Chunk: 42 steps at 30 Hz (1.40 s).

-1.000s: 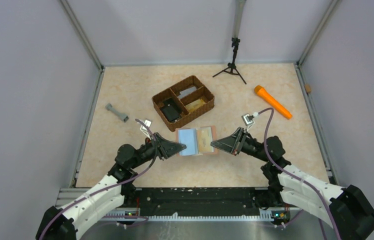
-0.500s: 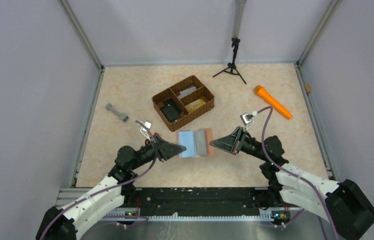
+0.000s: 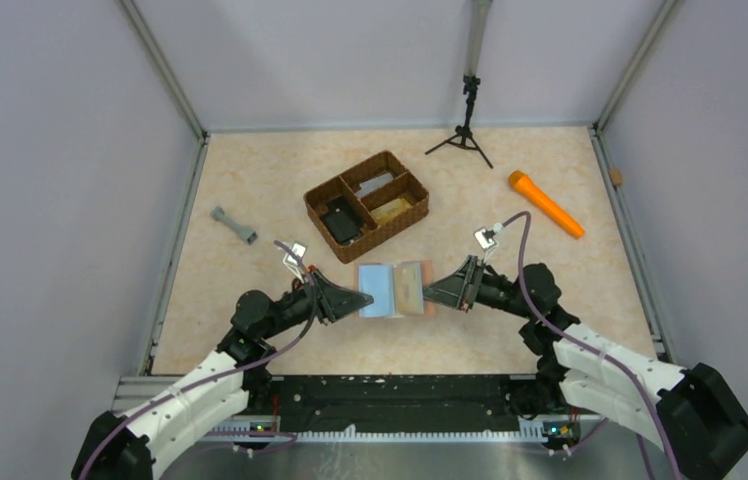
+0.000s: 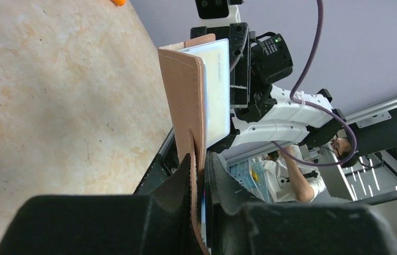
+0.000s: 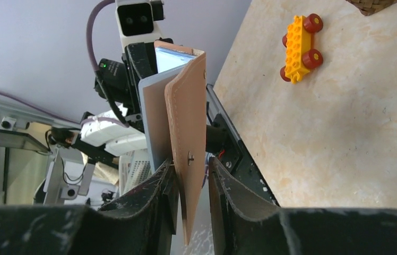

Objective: Take the credit cards out of the card holder
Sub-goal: Remove the credit card from the card holder.

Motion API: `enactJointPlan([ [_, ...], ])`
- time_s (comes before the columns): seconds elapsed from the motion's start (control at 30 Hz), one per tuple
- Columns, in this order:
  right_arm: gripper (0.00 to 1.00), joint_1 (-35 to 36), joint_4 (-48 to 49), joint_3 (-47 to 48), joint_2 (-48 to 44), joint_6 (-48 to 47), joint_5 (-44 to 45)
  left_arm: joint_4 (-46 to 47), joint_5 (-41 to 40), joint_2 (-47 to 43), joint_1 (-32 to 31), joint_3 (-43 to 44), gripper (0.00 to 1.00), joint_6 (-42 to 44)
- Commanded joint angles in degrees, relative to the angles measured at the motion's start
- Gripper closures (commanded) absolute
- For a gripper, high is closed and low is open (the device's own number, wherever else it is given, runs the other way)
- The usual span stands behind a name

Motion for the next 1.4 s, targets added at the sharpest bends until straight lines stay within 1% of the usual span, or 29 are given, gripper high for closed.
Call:
enactJointPlan([
  [0.0,0.70,-0.3,0.6,3.5,0.7,-2.2,-3.0,1.9,2.8,2.0,-0.1,3.7,1.00,1.6],
  [0.07,0.65,-0.3,1.7,4.1,1.5,-1.8,-3.9,1.7,2.9,3.3,-0.1,4.3,1.00,2.3],
  [0.13,0.63,-0.1,2.2,4.7,2.5,-1.7,-4.8,1.8,2.6,4.7,-0.1,4.6,1.00,2.4],
  [0.27,0.62,1.5,1.8,6.7,5.1,-2.3,-5.5,5.5,2.1,7.5,-0.8,4.1,1.00,1.4],
  [0.43,0.61,3.8,-5.9,9.9,6.6,-6.6,-3.6,7.2,2.2,9.6,-1.8,4.8,1.00,1.4],
  [0.47,0.59,4.1,-7.3,10.3,6.5,-7.8,-3.3,6.9,2.2,9.6,-1.8,5.0,1.00,1.5],
  [0.57,0.44,4.9,-9.4,10.9,5.9,-9.8,-3.3,5.4,1.8,9.7,-1.9,5.5,1.00,2.3],
  [0.6,0.41,5.1,-10.6,11.2,5.7,-10.4,-3.1,5.2,1.7,9.8,-2.0,5.6,1.00,2.5],
  [0.77,0.38,6.0,-17.8,13.7,6.1,-14.2,-1.3,5.3,1.9,11.0,-2.2,6.6,1.00,2.7],
  [0.87,0.39,6.5,-19.5,14.5,6.5,-15.5,-0.7,5.7,2.1,11.9,-2.4,7.1,1.00,2.7],
  [0.93,0.38,6.6,-20.5,15.0,6.7,-15.9,0.0,5.7,2.1,12.3,-2.6,7.4,1.00,2.9],
  [1.0,0.34,6.7,-21.4,15.3,6.8,-16.4,0.4,5.5,2.1,12.7,-2.8,7.4,1.00,3.1],
  [1.07,0.25,6.7,-21.9,15.5,6.7,-16.6,0.5,5.0,1.8,12.9,-2.8,7.5,1.00,3.5],
  [1.13,0.22,6.8,-22.3,16.0,6.6,-16.7,0.5,3.6,1.4,12.9,-3.1,7.8,1.00,4.2],
  [1.17,0.18,6.9,-22.5,16.1,6.6,-16.7,0.5,2.6,1.0,12.8,-3.2,8.2,1.00,4.7],
  [1.23,0.16,7.0,-22.6,16.4,6.6,-16.8,0.6,0.7,0.3,12.7,-3.6,8.7,1.00,5.8],
  [1.37,0.15,7.1,-22.6,16.6,6.5,-16.8,1.0,-0.3,-0.3,12.9,-4.1,9.0,1.00,6.8],
])
